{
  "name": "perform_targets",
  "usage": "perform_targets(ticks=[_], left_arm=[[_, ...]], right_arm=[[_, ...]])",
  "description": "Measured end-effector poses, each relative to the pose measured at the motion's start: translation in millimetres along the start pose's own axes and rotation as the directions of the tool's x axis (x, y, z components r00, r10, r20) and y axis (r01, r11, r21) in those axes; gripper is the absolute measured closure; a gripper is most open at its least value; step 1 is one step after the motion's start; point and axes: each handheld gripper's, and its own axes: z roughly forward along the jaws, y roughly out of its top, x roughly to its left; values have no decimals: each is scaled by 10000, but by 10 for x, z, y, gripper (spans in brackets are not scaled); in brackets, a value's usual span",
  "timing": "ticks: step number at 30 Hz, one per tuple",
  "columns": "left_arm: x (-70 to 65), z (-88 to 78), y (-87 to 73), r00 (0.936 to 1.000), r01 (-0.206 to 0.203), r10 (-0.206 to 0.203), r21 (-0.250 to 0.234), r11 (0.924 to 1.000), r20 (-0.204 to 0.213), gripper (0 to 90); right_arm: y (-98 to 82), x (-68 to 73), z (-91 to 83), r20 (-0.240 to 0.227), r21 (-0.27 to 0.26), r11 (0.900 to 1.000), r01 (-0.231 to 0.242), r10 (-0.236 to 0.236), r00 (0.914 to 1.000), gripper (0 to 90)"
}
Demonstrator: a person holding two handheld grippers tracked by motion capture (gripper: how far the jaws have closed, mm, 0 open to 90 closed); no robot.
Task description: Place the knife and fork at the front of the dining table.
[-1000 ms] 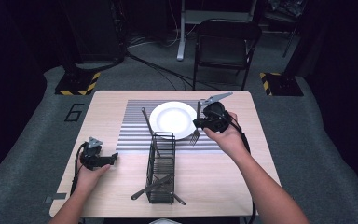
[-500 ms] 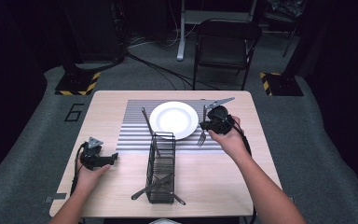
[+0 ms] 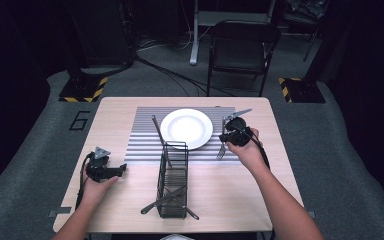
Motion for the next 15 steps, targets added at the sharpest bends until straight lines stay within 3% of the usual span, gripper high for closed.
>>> perform_targets(ticks=[15], left_arm=[[0,0,0,10000,-2,2,-2,10000,0,142]], right_arm=[[-28,-104,180,269,265,9996,-98,91,9996,869]])
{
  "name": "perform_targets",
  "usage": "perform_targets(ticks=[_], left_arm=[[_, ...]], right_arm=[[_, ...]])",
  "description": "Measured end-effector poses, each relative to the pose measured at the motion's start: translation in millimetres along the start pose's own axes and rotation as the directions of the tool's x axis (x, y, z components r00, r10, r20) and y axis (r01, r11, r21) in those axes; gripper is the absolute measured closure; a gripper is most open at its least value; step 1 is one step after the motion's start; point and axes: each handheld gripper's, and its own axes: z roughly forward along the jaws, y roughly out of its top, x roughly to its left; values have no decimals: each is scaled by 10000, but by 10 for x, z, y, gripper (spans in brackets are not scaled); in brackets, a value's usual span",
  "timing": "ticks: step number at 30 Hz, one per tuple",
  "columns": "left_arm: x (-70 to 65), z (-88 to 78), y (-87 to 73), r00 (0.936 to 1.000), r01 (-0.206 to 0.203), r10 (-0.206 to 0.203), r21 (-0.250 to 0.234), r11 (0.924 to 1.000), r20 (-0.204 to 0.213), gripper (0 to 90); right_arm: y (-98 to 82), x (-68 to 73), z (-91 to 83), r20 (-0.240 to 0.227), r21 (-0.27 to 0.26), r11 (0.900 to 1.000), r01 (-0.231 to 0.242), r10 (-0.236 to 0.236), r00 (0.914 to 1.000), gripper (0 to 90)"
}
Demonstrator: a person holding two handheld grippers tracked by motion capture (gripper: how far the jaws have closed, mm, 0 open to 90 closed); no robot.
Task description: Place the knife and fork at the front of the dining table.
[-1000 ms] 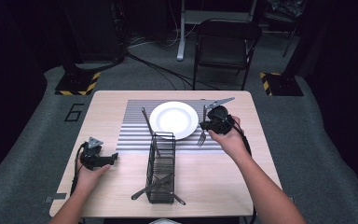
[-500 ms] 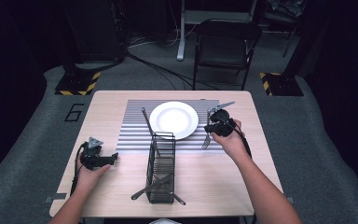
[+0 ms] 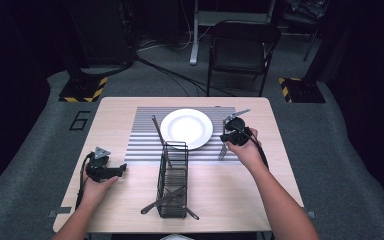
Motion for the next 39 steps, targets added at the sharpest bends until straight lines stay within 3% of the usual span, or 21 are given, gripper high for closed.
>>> perform_targets(ticks=[14,21,24,26,27,38,39], left_arm=[[0,0,0,10000,0,0,5,10000,0,142],[0,0,0,10000,-1,1,5,10000,-1,142],[0,0,0,10000,4,-4,1,10000,1,142],[0,0,0,10000,4,-4,0,10000,1,142],[0,0,0,10000,6,-6,-1,10000,0,142],[0,0,0,10000,4,-4,2,10000,-1,142],[0,0,0,10000,-1,1,5,10000,1,142]], right_arm=[[16,-116,162,14,-317,9971,-693,694,9976,862],[19,-228,254,-54,-409,9898,-1365,1364,9906,855],[14,-297,306,-171,-397,9797,-1965,1960,9805,852],[14,-308,317,-133,-399,9774,-2076,2073,9782,851],[11,-337,352,-107,-423,9715,-2331,2328,9725,849],[5,-476,509,-203,-265,9504,-3098,3093,9507,842],[-1,-512,547,-282,-324,9434,-3302,3294,9438,848]])
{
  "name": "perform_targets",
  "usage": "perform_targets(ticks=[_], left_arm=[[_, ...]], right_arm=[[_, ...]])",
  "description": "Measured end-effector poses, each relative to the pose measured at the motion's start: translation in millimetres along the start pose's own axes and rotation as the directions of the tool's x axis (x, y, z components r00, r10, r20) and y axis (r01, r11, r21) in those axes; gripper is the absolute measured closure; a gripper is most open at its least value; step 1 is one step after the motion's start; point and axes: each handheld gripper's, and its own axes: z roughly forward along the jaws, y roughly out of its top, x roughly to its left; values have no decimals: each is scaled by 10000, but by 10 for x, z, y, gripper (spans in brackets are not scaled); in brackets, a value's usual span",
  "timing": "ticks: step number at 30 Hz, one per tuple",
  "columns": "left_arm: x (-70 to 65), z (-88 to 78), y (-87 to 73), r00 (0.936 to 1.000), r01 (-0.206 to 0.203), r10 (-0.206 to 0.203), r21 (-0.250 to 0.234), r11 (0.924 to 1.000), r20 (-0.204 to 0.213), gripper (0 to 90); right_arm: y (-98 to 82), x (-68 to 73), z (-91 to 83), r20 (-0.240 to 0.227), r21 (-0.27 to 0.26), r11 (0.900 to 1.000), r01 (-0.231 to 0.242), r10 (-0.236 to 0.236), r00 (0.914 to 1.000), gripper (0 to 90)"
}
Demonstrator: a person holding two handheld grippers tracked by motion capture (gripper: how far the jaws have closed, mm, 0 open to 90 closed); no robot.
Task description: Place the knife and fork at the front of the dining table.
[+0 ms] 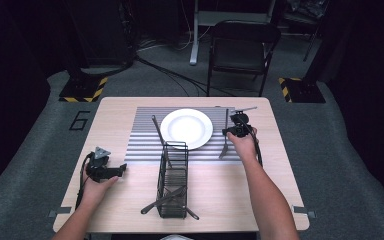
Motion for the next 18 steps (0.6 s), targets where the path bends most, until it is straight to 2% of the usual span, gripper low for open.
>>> perform_targets(ticks=[5,8,11,12,14,18], left_arm=[[0,0,0,10000,0,0,-1,10000,-1,142],[0,0,0,10000,3,-3,-3,10000,-1,142],[0,0,0,10000,-3,3,0,10000,0,142],[0,0,0,10000,5,-5,-6,10000,-2,142],[0,0,0,10000,1,-1,-3,10000,3,142],[0,0,0,10000,2,-2,-2,10000,3,142]], right_arm=[[14,-36,82,-215,-23,9980,-625,624,9978,860],[30,-59,117,-397,-153,9958,-905,898,9952,871],[46,-72,141,-368,-105,9943,-1058,1053,9938,872],[49,-73,152,-351,-139,9929,-1181,1176,9924,872],[55,-102,189,-681,-108,9854,-1697,1686,9833,873],[59,-106,218,-705,-48,9824,-1868,1860,9800,874]])
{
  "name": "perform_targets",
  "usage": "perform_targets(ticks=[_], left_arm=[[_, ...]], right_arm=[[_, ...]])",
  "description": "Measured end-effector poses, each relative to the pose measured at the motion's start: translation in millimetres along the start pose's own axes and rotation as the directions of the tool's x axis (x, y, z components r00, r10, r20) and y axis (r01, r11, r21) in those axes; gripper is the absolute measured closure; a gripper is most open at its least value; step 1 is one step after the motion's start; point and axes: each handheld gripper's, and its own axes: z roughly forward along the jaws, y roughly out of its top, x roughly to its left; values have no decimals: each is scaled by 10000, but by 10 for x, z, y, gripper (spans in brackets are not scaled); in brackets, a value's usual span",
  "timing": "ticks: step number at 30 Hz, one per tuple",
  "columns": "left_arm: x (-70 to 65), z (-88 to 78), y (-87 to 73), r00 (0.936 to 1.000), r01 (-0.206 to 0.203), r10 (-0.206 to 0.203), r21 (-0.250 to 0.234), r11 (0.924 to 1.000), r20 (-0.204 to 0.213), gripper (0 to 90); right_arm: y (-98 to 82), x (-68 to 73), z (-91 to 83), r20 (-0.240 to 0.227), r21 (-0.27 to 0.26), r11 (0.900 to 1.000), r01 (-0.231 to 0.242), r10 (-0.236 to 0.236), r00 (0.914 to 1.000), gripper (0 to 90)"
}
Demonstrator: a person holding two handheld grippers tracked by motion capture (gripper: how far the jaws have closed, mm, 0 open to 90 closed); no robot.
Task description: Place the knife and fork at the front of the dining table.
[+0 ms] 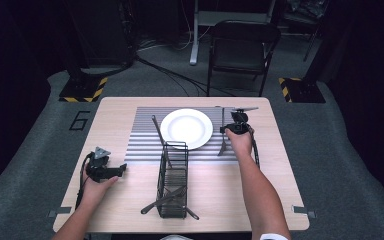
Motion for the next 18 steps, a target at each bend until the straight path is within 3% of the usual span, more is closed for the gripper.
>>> perform_targets(ticks=[5,14,15,17,18], left_arm=[[0,0,0,10000,3,-3,-2,10000,0,142],[0,-12,6,9998,-122,120,156,9998,128,144],[-1,-10,6,9998,-126,124,143,9998,135,143],[-1,-10,6,9998,-132,130,144,9998,140,143],[-1,-10,6,9998,-125,123,139,9998,139,144]], right_arm=[[13,-22,46,-52,35,9995,-316,316,9995,873],[13,-9,147,377,-16,9973,-736,736,9966,871],[10,-22,179,390,27,9942,-1071,1069,9935,871],[9,-40,196,391,-14,9942,-1078,1078,9934,871],[5,-65,220,397,1,9914,-1310,1309,9906,870]])
